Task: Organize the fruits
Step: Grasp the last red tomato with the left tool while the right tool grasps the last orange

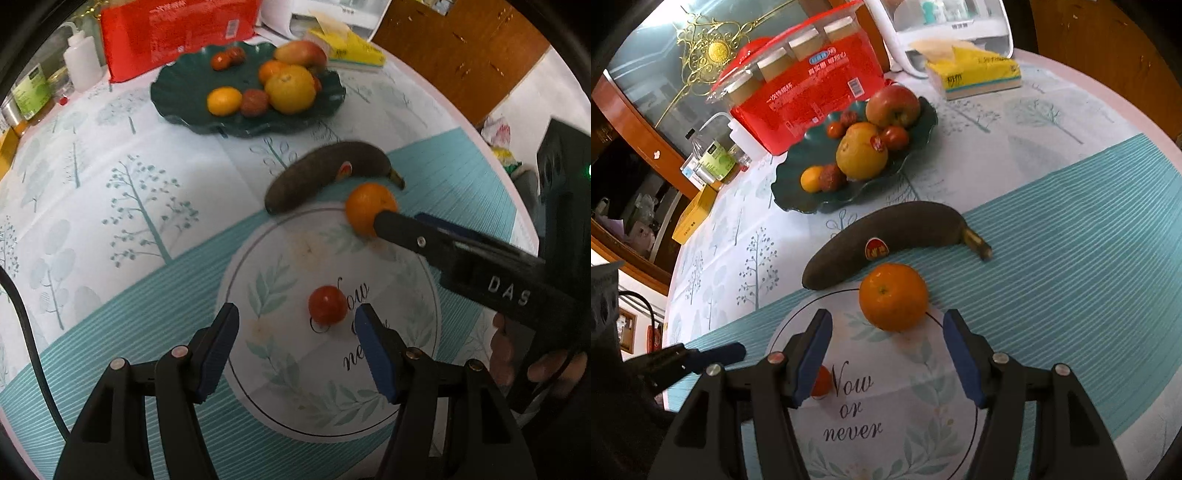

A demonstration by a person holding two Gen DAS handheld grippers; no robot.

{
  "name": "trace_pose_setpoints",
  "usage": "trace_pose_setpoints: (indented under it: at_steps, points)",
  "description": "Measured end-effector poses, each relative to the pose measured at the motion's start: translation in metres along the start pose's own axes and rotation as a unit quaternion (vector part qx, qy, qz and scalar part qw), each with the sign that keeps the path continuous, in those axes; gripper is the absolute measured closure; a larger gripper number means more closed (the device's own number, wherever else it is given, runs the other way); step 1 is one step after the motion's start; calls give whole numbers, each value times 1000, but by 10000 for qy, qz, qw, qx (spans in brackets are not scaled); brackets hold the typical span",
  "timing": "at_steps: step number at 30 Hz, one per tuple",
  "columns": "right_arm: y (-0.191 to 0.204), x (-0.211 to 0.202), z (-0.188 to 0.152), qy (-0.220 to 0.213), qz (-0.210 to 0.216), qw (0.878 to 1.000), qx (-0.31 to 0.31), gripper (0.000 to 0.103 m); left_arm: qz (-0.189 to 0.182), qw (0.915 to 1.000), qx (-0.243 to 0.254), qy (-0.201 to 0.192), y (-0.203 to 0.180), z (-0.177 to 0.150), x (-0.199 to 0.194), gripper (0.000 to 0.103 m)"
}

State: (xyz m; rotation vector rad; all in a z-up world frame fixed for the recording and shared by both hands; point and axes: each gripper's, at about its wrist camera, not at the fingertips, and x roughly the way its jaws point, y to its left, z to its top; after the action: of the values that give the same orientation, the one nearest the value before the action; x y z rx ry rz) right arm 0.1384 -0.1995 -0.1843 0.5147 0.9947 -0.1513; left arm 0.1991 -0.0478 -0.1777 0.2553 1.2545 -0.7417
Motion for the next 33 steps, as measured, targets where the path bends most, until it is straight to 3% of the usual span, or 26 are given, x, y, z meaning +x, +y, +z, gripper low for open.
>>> trace_pose_setpoints:
  at_steps: [7, 12, 18, 23, 33]
  points:
    - [3, 16, 3, 252, 95, 9993, -256, 40, 62, 9998, 59, 152, -11, -3, 18, 41]
    - [4, 22, 5, 338, 111, 9985, -422, 41, 31, 9997, 38, 222, -15, -4, 27, 53]
    - [2, 25, 7, 405, 115, 9977, -538, 51, -2, 9998, 65, 184, -23, -2, 33, 70]
    - [-4, 24, 7, 388, 135, 9975, -575, 60, 51, 9999, 77, 140, -28, 0, 37, 77]
    - [-8, 20, 7, 411, 314, 9965, -652, 62, 152, 9998, -66, 82, -33, 1, 39, 78]
